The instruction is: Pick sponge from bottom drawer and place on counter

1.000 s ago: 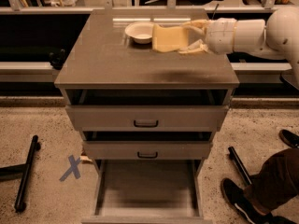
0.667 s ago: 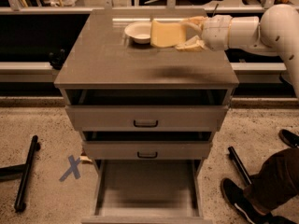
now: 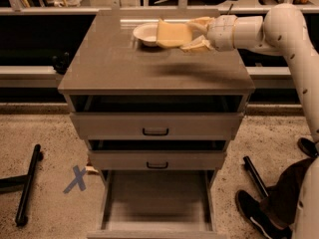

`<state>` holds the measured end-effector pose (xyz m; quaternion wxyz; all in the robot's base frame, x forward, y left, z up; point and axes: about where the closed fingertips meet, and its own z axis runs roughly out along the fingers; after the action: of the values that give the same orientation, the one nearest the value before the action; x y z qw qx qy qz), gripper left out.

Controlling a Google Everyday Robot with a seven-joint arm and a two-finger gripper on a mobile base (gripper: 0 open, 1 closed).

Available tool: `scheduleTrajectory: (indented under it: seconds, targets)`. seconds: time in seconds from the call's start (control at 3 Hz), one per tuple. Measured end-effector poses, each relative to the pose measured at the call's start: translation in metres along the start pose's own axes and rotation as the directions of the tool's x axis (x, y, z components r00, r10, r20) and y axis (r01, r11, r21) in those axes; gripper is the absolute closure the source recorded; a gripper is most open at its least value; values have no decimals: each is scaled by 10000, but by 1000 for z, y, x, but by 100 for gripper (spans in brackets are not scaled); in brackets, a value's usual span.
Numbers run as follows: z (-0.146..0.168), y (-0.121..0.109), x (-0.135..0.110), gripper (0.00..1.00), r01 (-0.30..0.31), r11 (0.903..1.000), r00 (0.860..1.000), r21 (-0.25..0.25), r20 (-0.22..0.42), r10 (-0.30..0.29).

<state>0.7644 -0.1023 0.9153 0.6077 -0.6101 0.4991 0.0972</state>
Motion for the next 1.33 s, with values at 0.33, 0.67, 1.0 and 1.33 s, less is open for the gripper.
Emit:
scheduleTrajectory:
  seconds: [0.33, 0.67, 1.0, 1.33]
  targets:
    - [10, 2, 9, 59, -335, 9990, 9994, -307, -63, 333]
    - [19, 5, 13, 36, -504, 9967, 9987, -631, -54, 502]
    - [25, 9, 14, 6, -566, 9935, 9984, -983, -52, 563]
    - [27, 11, 14, 0, -530, 9919, 9986, -1155, -73, 525]
